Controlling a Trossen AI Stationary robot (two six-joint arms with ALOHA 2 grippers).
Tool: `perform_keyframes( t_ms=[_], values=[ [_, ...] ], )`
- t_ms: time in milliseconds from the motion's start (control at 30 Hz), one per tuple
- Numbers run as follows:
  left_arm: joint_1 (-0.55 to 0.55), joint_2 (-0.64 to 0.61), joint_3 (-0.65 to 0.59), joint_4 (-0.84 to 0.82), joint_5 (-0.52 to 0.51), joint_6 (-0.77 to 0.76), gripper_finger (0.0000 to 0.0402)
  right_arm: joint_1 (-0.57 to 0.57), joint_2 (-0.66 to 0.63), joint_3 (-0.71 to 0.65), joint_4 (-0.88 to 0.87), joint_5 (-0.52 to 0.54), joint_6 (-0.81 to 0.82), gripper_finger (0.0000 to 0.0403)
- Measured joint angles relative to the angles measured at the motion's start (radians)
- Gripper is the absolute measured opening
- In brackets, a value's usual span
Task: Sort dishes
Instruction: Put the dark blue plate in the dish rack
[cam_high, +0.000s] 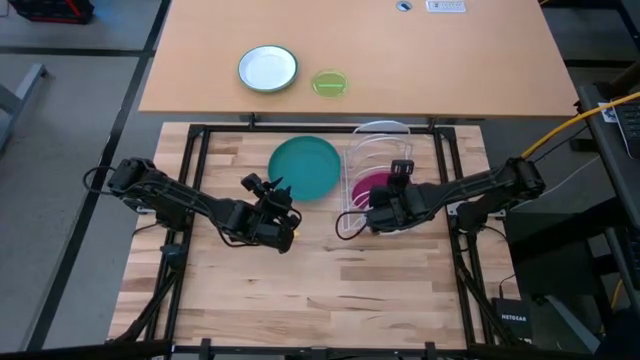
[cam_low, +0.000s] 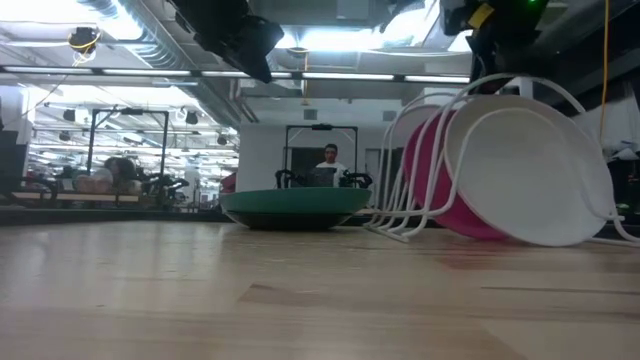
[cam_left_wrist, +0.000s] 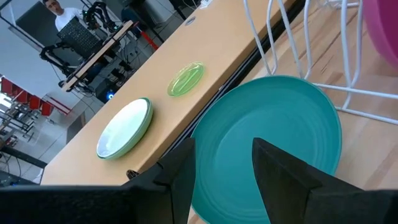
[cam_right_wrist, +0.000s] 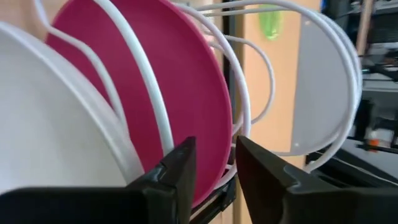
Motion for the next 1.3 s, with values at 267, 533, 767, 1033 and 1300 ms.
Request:
perform_keyframes(
  t_ms=[267,533,767,1033,1300],
  values=[
    [0.000,0.000,0.000,0.000,0.000,0.000,0.0147,0.001,0.001,0.124,-0.071,0.001,-0.009,0.0118],
    [0.017,0.000,0.000,-0.013,0.064,0.000,0.0147,0.001,0.001,0.221,-0.032,0.044,-0.081,0.0117],
    [0.117,0.001,-0.032,-0.066,0.330,0.067,0.0147,-0.017,0.001,0.238,0.143,0.004,-0.259,0.0117],
    [0.247,0.001,-0.176,0.255,0.610,0.407,0.0147,-0.111,0.001,0.238,0.297,-0.154,-0.460,0.0117],
    [0.365,0.002,-0.225,0.369,0.804,0.621,0.0147,-0.194,0.001,0.238,0.304,-0.299,-0.497,0.0117]
  ],
)
